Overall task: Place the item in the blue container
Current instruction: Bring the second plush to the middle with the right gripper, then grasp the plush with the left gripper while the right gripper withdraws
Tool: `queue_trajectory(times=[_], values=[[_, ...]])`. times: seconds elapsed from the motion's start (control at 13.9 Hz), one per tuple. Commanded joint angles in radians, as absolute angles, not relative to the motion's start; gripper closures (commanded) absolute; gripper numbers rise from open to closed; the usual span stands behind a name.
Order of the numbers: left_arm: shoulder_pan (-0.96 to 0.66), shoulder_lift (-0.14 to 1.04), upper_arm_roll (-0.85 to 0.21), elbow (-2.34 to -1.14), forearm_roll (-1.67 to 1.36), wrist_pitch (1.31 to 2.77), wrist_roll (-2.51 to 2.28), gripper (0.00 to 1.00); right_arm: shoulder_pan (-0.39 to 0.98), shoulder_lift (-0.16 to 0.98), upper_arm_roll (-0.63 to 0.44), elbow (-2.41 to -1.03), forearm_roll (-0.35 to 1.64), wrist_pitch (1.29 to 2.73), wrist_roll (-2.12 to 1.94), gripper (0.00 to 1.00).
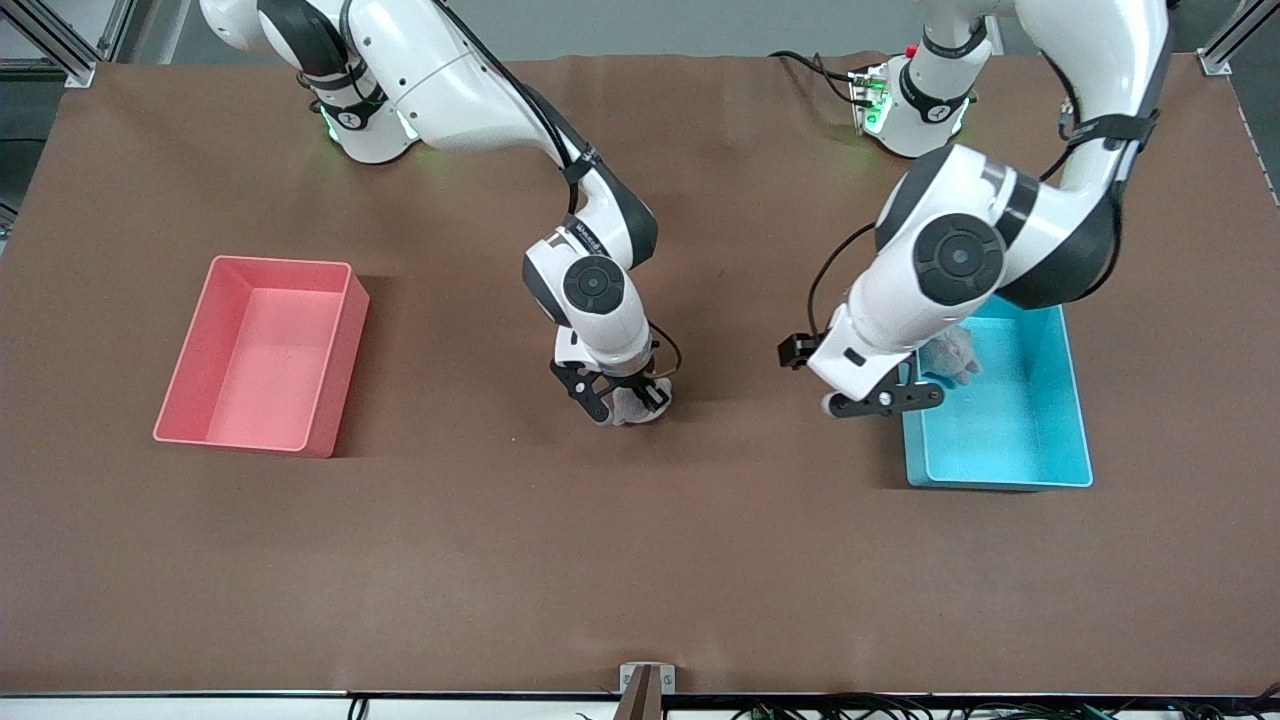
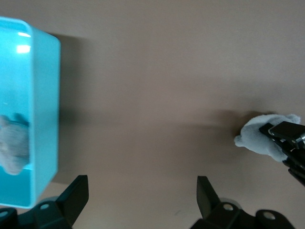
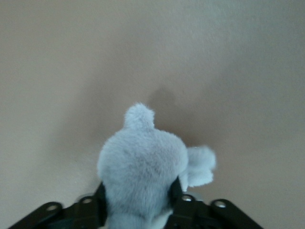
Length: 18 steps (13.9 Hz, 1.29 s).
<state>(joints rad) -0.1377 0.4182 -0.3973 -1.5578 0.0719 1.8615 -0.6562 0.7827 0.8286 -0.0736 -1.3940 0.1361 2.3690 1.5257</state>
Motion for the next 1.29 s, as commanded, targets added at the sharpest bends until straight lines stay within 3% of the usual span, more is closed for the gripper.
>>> queue_trajectory(times=[0.0, 0.29, 0.72, 0.93, 1.22], values=[[-0.162, 0.466, -0.399, -1.552, 0.057, 1.908, -0.782, 0.0, 0.755, 0.815, -0.069, -1.352, 0.118, 2.34, 1.529, 0.0], [-0.222, 0.558, -0.399, -1.548, 0.063, 2.057, -0.978, 0.0, 0.68, 0.798, -0.067, -1.244, 0.123, 2.108, 1.355, 0.0], [-0.337, 0.744, -0.396, -1.454, 0.06, 2.342, -1.251, 0.0, 0.413, 0.608, -0.067, -1.273, 0.132, 1.841, 0.685, 0.0], [-0.394, 0.788, -0.385, -1.454, 0.066, 2.394, -1.337, 0.0, 0.269, 0.555, -0.072, -1.275, 0.112, 1.699, 0.342, 0.0], [-0.408, 0.853, -0.379, -1.453, 0.069, 2.514, -1.338, 0.0, 0.097, 0.499, -0.072, -1.276, 0.038, 1.611, 0.051, 0.0]])
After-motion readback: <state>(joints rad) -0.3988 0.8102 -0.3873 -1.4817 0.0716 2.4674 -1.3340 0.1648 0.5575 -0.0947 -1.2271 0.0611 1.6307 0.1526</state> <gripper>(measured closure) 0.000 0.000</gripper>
